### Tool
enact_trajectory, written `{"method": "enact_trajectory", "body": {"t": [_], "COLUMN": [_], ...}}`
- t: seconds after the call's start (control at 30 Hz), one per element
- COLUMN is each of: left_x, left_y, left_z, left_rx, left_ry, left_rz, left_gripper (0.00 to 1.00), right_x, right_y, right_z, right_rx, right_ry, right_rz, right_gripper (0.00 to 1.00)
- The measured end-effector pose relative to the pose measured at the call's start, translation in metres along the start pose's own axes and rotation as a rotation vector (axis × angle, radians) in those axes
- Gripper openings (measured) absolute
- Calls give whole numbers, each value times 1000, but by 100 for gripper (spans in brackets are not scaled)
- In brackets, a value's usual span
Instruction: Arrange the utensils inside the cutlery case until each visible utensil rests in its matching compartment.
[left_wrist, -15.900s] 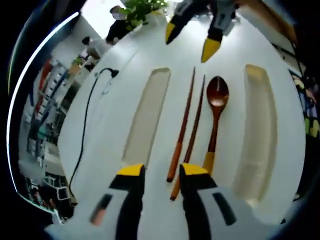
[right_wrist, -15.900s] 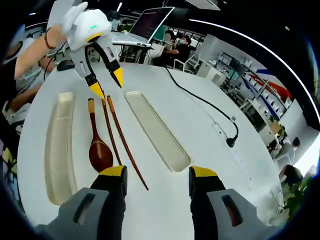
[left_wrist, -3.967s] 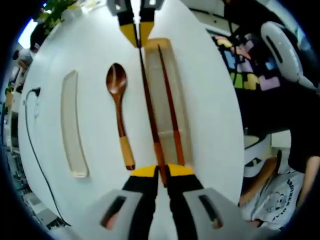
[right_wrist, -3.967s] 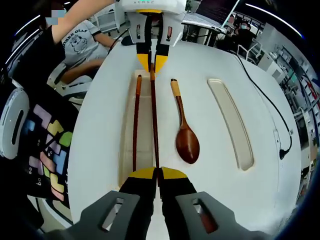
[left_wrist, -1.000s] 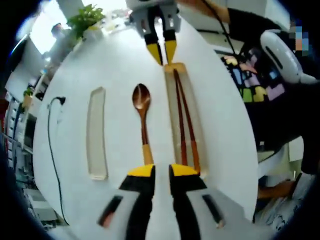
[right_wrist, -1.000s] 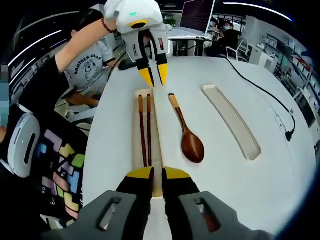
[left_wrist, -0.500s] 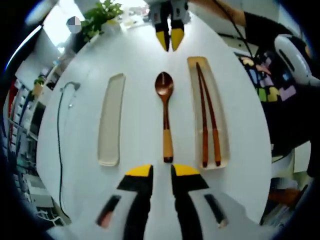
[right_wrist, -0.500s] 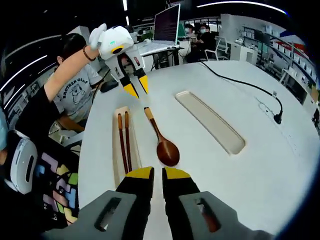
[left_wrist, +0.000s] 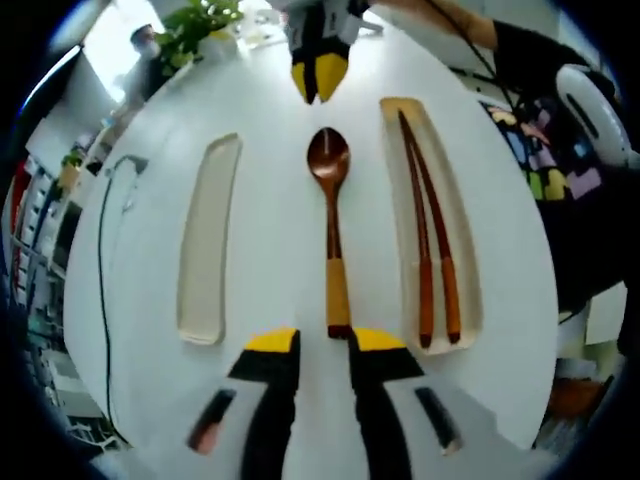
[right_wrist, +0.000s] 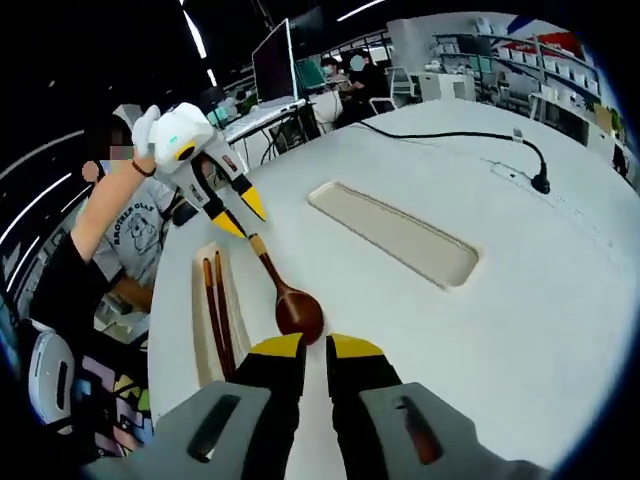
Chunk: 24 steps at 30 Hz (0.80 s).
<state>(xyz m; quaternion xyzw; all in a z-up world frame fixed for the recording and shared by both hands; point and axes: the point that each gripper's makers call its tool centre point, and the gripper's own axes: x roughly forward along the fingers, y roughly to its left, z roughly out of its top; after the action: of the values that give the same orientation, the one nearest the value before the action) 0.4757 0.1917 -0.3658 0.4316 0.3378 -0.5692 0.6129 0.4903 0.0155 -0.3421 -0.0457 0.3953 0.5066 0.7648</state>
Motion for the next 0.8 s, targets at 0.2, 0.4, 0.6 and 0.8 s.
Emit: {"method": "enact_trajectory", "body": {"t": [0.2,0.4,0.6,0.8], "left_x": [7,11,15,16], "left_y": [2,-4,-5,-5], "left_z": [8,8,10,11], "left_rx": [-13,-14,-24,-30], "left_ry": [-20,-11,-10,-12], "left_rz": [-22,-43,-54,-59], "left_gripper": [21,22,22,21], "right_x": [6,14,22,25], "right_y": [-11,-9,4,7], "right_z": [-2,-11,-19,-16], "right_rx": [72,174,281,322], "right_ry": [-12,-21,-35,-55], "right_rz": [-2,15,67,100], "right_gripper": [9,12,12,11]}}
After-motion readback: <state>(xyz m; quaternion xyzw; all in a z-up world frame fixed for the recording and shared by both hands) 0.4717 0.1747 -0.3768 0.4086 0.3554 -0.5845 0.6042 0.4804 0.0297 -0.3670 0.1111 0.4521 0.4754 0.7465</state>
